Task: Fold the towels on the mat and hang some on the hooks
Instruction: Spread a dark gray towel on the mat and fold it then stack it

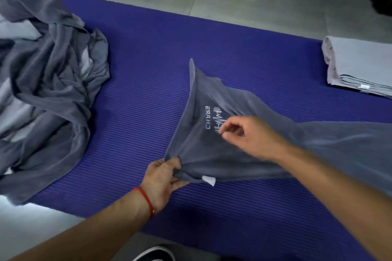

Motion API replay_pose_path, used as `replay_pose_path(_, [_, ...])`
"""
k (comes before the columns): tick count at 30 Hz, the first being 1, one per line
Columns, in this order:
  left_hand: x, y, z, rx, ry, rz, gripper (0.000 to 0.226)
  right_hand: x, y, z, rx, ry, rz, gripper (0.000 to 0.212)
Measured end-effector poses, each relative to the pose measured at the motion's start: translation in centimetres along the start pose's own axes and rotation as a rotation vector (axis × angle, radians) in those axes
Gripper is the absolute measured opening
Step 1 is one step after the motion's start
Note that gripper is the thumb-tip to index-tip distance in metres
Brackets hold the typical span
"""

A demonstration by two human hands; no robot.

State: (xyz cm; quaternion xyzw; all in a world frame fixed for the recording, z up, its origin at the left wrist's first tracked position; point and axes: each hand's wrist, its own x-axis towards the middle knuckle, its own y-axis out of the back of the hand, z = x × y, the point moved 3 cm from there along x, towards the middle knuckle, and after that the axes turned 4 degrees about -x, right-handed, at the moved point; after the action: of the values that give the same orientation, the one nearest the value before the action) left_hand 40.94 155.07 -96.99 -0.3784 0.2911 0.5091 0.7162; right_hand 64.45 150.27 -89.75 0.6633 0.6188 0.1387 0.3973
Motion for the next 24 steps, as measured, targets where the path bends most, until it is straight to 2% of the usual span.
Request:
replay_pose_path(5, [-0.1,6.2,0.9,0.162,-0.184,0.317,0.023,8.5,3.5,-1.8,-0.41,0.064,0.004,0.018])
replay_pose_path(7, [-0.6,9.2,1.6,0.278,-0.26,0.445,0.032,12.3,4.2,-3.3,-0.501,0.068,-0.059,0.022])
replay_pose_path(9, [-1.0,11.4,2.9,0.398,-0.299,0.504,0.036,16.1,3.8,-4.7,-0.556,0.071,-0.108,0.027])
replay_pose_path(13, [-1.5,13.3,5.0,0.576,-0.283,0.478,0.018,22.4,-0.5,-6.2,-0.591,0.059,-0.129,0.049])
replay_pose_path(15, [-2.2,13.2,5.2,0.642,-0.261,0.438,0.004,24.4,-2.8,-6.4,-0.608,-0.003,-0.075,0.055])
replay_pose_path(18, [-2.6,12.8,4.7,0.864,-0.271,0.377,0.033,26.2,-4.4,-6.6,-0.701,-0.087,0.077,0.045])
replay_pose_path(20, [-2.6,12.6,4.4,0.988,-0.316,0.377,0.041,26.8,-4.5,-7.1,-0.708,-0.123,0.103,0.035])
replay_pose_path(24, [-3.0,13.8,4.6,0.854,-0.38,0.421,0.037,27.6,-2.1,-9.6,-0.6,-0.007,0.226,0.019])
